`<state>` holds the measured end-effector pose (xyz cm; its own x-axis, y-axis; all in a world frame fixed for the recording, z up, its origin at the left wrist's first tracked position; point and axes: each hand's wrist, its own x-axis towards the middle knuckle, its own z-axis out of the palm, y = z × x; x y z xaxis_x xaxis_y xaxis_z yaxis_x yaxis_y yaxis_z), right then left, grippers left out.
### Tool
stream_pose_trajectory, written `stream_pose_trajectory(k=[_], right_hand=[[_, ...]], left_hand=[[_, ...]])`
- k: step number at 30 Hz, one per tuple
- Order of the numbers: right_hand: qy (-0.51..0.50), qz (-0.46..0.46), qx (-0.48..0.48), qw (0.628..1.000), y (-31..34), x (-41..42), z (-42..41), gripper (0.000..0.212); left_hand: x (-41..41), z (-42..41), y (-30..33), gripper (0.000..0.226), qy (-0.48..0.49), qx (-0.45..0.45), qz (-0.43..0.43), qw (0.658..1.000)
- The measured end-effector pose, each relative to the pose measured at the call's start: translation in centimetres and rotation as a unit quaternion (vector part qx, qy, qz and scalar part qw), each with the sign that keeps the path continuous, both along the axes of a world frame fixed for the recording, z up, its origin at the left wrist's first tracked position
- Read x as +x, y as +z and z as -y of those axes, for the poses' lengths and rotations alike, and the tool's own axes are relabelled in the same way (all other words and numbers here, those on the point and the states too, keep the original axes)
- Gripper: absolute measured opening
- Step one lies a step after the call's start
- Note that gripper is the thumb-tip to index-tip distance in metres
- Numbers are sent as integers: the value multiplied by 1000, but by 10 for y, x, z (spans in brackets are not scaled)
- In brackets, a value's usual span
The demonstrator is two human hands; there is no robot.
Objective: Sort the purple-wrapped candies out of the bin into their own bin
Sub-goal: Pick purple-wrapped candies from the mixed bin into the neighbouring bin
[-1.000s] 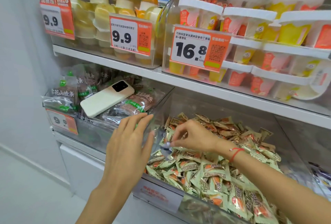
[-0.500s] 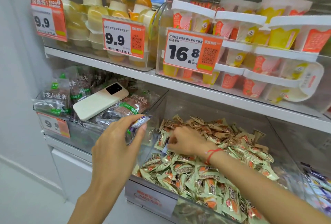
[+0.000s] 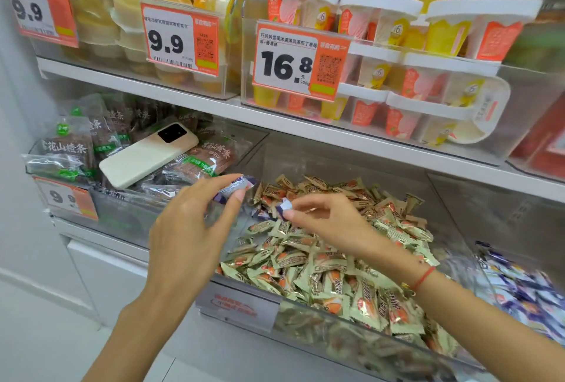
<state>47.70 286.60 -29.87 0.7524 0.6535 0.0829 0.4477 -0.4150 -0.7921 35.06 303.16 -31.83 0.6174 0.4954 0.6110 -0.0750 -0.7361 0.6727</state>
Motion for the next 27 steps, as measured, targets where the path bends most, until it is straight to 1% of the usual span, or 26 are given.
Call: stream_pose_trajectory(k=[2,3,5,6,9,10,12,13,16,17,18,20,21,23,25,27], right_hand=[[-35,-62,64,995,10,-16,31,25],[-51,-62,80,994,12,-22,48,26],[-83,0,82,993,16,-31,87,29],[-99,42,71,992,17,-34,107,29],[-159,146,32,976,18,-42,171,24],[-191,174,15,966,16,-41,192,25],[-264,232,-29,936,11,-33,233,30],[-298,256,-51,918,7,-27,251,29],[-362,280,-104,883,-3,-9,289,22],[-363,279,-135,879,-8,-4,295,23],[-345,268,-171,883,-13,1,300,26],[-272,208,-217,914,-23,6,305,40],[-246,171,-225,927,-26,5,306,45],[-229,148,-217,937,-30,0,307,49],[-234,193,-190,934,-30,-5,306,46],[-239,244,-144,929,-23,-13,295,40]], left_hand=[[3,13,1,24,-41,28,-10,999],[5,20,2,23,-49,58,-18,997],[9,34,4,24,-56,122,-21,991],[13,43,7,24,-76,126,-20,989],[30,80,17,22,-182,78,-41,979],[37,95,19,25,-210,78,-51,973],[56,135,26,28,-258,115,-57,958],[67,157,31,28,-280,137,-56,949],[99,223,39,29,-324,201,-85,921],[108,241,38,30,-328,231,-105,910],[117,255,35,30,-329,261,-127,898],[129,270,26,33,-328,304,-167,879],[131,271,23,34,-325,304,-177,878],[126,263,23,35,-318,276,-154,894],[112,239,27,33,-306,254,-104,911],[93,202,30,31,-270,249,-69,928]])
